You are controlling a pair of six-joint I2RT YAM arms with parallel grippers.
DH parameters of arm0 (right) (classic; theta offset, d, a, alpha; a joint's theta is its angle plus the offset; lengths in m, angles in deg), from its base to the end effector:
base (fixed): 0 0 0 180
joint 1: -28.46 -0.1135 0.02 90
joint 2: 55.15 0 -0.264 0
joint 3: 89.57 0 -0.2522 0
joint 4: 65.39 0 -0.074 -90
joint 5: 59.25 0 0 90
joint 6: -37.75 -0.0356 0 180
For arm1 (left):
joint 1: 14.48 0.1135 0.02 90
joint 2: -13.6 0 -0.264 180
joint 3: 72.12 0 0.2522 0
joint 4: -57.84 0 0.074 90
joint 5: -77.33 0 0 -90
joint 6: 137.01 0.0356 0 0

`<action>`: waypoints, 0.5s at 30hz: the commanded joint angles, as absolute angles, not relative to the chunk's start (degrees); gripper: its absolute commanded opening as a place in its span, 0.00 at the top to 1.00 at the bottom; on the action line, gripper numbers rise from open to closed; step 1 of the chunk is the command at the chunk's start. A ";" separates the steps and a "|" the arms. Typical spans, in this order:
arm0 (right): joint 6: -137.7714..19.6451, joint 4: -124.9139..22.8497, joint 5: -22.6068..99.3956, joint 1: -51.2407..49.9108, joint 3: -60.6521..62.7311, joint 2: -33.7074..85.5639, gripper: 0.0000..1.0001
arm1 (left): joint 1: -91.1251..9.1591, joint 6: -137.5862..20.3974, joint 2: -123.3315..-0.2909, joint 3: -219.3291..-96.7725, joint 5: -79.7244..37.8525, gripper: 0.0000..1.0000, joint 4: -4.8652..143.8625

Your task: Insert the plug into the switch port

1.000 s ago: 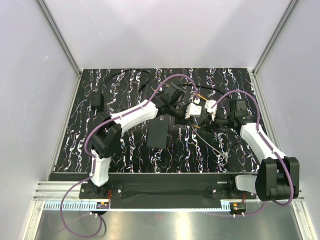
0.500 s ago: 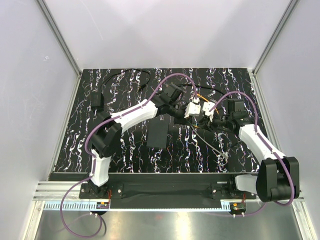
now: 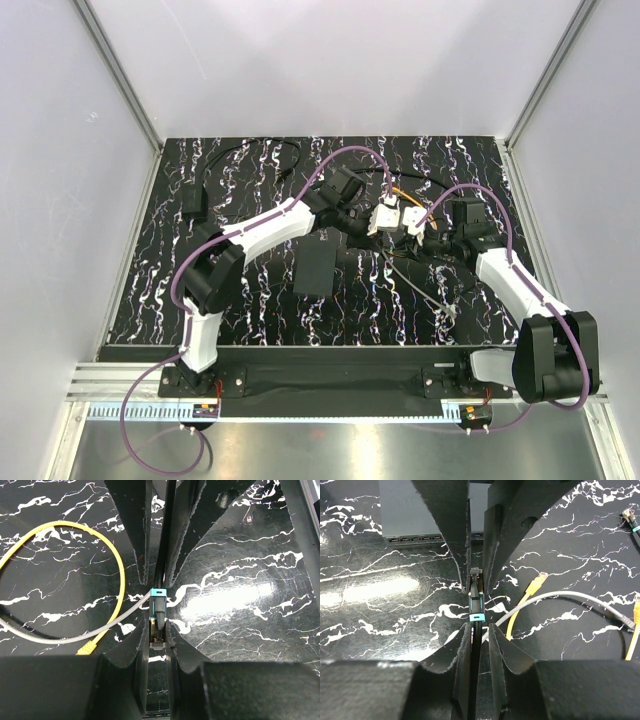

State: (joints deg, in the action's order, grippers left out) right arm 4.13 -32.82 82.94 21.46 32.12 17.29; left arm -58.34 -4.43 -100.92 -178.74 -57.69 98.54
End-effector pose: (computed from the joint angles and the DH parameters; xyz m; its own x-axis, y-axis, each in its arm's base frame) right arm 0.2453 0.0585 0.2339 0.1101 -0.5008 -0.8585 -0.9407 0.2265 -0.2527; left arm 0.3034 -0.3265 0.2446 0.1614 0.5083 -0.8460 0.9750 -0.2150 0.0568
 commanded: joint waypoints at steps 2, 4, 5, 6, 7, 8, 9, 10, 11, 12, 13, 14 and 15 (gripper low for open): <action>8.57 -31.86 82.70 20.55 32.38 17.44 0.74 | -58.61 -4.21 -100.75 -180.80 -60.66 1.00 97.71; 8.84 -31.76 82.43 20.55 32.46 17.27 0.75 | -58.61 -4.04 -100.84 -180.80 -60.66 1.00 97.79; 8.84 -31.76 82.35 20.64 32.38 17.44 0.75 | -58.60 -3.95 -100.84 -180.72 -60.84 1.00 97.88; 8.92 -31.94 82.43 20.55 32.46 17.53 0.76 | -58.60 -3.95 -100.66 -180.63 -60.84 1.00 97.88; 8.92 -31.94 82.35 20.64 32.46 17.62 0.76 | -58.60 -4.12 -100.66 -180.63 -60.93 1.00 97.62; 9.45 -31.77 82.26 20.55 32.38 17.71 0.76 | -58.60 -4.12 -100.66 -180.54 -61.01 1.00 97.71; 9.62 -31.76 82.17 20.55 32.38 17.80 0.76 | -58.60 -4.30 -100.66 -180.54 -61.01 1.00 97.62; 10.15 -31.68 82.00 20.64 32.46 17.97 0.76 | -58.60 -4.13 -100.58 -180.45 -61.01 1.00 97.71; 10.59 -30.98 81.99 20.55 32.38 17.89 0.77 | -58.52 -4.04 -100.58 -180.45 -61.01 1.00 97.71; 10.68 -31.15 82.08 20.55 32.38 17.88 0.77 | -58.52 -3.95 -100.58 -180.45 -61.01 1.00 97.62; 10.51 -31.32 82.17 20.55 32.38 17.97 0.79 | -58.52 -3.69 -100.58 -180.45 -60.93 1.00 97.88; 10.51 -31.15 82.26 20.64 32.29 17.89 0.80 | -58.52 -3.60 -100.58 -180.45 -60.93 1.00 97.97; 10.51 -30.97 82.34 20.55 32.11 17.97 0.82 | -58.52 -3.68 -100.66 -180.54 -60.93 1.00 97.88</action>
